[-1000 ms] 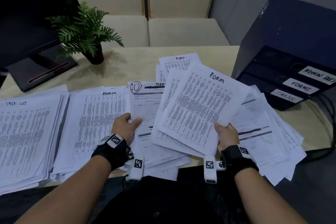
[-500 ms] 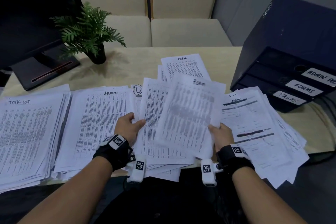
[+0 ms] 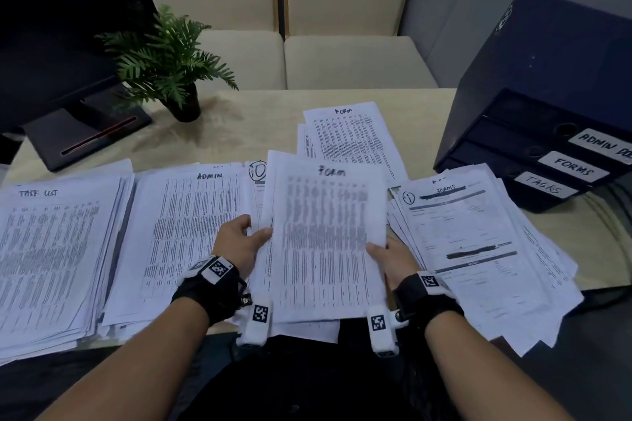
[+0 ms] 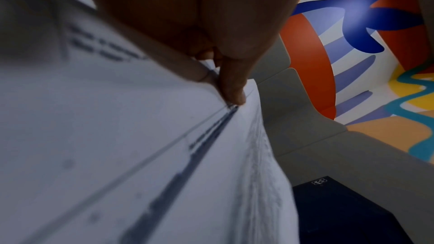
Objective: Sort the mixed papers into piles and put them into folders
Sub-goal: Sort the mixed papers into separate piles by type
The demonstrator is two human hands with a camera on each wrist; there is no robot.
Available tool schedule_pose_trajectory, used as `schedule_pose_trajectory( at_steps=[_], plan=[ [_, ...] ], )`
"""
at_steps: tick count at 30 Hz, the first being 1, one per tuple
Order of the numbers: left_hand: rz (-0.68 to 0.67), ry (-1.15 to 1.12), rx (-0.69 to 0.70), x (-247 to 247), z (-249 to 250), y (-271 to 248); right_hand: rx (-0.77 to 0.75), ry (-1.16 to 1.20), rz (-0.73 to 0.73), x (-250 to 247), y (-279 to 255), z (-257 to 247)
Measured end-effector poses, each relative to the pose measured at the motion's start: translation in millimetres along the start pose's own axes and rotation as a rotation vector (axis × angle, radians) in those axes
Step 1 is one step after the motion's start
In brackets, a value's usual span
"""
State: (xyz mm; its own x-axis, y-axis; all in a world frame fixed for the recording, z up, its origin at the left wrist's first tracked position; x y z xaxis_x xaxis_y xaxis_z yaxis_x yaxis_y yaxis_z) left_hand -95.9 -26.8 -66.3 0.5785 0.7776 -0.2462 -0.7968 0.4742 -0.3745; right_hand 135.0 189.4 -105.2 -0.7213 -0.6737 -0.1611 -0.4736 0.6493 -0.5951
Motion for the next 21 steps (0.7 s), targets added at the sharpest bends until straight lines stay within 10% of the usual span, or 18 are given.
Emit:
schedule_pose_trajectory(
  at_steps=[10, 21],
  plan=[
    [-0.014, -0.042, 0.027, -16.0, 7.7, -4.6, -0.068, -0.023, 0.131, -4.4, -3.8, -5.4],
    [-0.140, -0.142, 0.101, 16.2, 68.2, -20.6, -0.102, -0.290, 0.504, -133.4, -44.1, -28.7]
  ],
)
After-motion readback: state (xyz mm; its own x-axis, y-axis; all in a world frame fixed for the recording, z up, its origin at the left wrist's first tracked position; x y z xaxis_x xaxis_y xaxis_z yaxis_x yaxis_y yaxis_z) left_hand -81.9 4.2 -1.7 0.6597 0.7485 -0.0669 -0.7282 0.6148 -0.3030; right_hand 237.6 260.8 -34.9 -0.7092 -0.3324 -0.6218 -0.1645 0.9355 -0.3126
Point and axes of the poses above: each hand's wrist, its own y-axis towards the middle knuckle, its own x-axis out of the palm, z = x × y, the point moved 8 cm from there along y, towards the middle knuckle, and after that the axes turned 2 degrees about -x, right-handed, at the moved point
